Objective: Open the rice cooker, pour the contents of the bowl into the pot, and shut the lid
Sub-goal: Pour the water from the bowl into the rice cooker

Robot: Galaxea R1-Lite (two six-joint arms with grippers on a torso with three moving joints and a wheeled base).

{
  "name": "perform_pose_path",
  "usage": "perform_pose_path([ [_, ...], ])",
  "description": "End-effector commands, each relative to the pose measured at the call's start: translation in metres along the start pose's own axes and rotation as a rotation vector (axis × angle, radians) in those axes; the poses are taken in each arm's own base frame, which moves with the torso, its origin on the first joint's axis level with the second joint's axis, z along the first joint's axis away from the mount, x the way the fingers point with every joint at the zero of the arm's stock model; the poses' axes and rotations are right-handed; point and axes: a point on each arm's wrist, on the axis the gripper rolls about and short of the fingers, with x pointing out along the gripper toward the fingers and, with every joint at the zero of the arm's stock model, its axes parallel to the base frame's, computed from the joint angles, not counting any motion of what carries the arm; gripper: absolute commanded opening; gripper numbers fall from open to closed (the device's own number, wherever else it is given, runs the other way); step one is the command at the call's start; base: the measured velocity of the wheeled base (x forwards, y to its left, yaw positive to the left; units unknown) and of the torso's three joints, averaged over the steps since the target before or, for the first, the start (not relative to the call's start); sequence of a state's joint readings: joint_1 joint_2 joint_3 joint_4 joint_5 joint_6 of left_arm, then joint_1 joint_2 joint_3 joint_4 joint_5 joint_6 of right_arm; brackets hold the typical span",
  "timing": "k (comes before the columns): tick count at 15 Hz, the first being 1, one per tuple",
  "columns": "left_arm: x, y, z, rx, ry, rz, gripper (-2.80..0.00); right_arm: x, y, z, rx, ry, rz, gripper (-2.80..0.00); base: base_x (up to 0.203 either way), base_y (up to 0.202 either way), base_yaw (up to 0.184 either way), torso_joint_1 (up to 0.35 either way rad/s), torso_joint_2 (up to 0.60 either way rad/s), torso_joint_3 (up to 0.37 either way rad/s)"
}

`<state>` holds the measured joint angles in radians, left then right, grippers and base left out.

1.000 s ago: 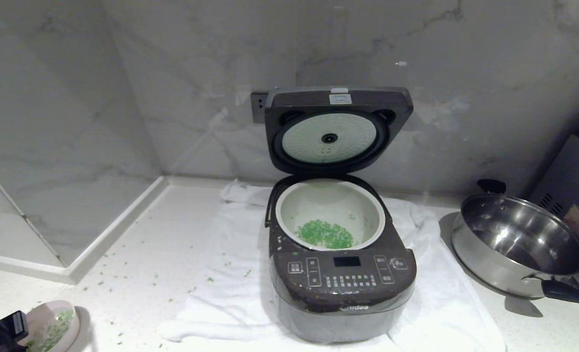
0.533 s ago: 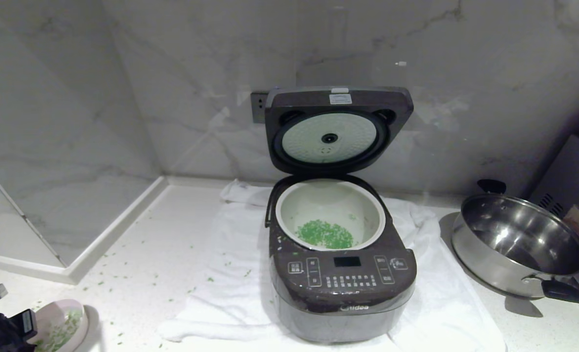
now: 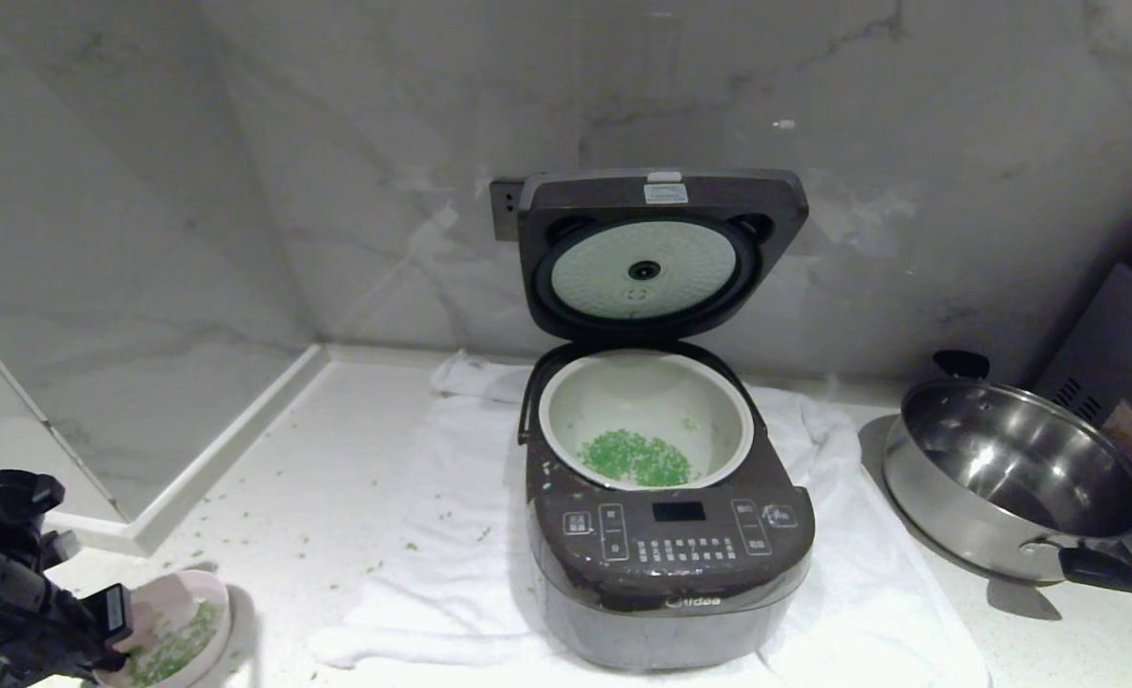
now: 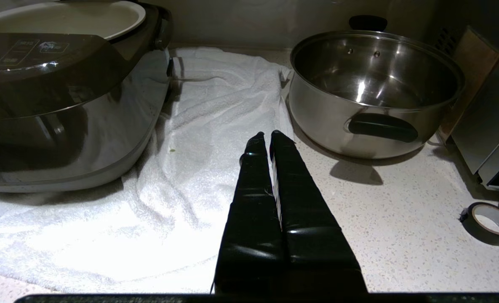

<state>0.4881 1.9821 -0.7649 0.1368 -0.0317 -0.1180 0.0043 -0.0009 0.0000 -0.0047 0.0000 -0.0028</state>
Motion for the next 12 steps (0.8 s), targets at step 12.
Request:
perform_pose_path([
  [12, -0.036, -0.109, 0.003, 0.131, 0.008, -0.094, -2.8, 0.0, 0.0, 0.0, 0.0, 0.0, 0.0, -2.8, 0.0, 0.0, 0.0, 0.0, 0.0, 0.0],
])
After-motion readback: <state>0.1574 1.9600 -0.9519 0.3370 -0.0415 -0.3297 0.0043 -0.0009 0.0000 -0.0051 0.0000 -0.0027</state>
